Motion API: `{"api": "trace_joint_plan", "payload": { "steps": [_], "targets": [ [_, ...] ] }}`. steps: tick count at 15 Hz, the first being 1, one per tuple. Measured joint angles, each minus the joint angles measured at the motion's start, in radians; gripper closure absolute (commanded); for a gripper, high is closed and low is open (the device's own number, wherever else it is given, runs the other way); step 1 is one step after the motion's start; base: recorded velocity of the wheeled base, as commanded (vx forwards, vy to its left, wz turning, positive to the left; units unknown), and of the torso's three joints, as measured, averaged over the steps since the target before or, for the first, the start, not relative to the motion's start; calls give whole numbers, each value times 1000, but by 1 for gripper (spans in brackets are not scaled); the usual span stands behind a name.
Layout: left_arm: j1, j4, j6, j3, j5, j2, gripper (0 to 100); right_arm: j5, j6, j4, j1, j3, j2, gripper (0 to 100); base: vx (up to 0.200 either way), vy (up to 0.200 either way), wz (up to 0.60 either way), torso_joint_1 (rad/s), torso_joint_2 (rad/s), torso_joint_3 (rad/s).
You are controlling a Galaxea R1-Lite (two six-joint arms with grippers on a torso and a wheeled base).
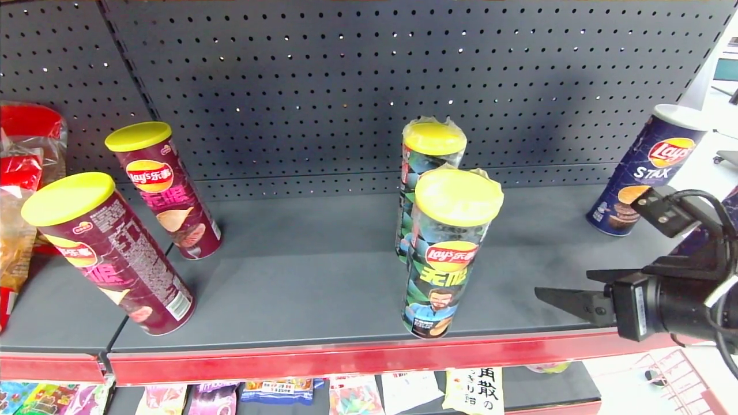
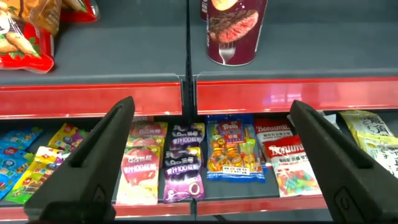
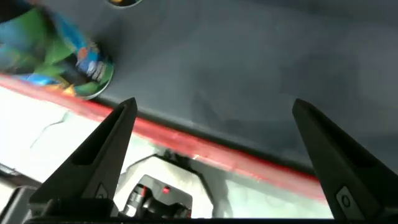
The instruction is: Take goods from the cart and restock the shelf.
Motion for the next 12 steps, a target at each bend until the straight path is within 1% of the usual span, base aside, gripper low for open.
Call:
{"api": "trace_joint_plan", "payload": {
  "steps": [3,5,7,12],
  "targets": [
    [0,0,0,0,0,0,0,-26,-21,-6,28,-47,83,0,0,0,0,0,0,0],
    [0,0,0,0,0,0,0,-64,-60,-61,40,-55,138,0,0,0,0,0,0,0],
    [0,0,0,0,0,0,0,-76,-67,-104,46,-54,180,0,0,0,0,0,0,0],
    [0,0,0,0,0,0,0,-109,-69,-116,106,-58,222,0,0,0,0,0,0,0]
  ]
}}
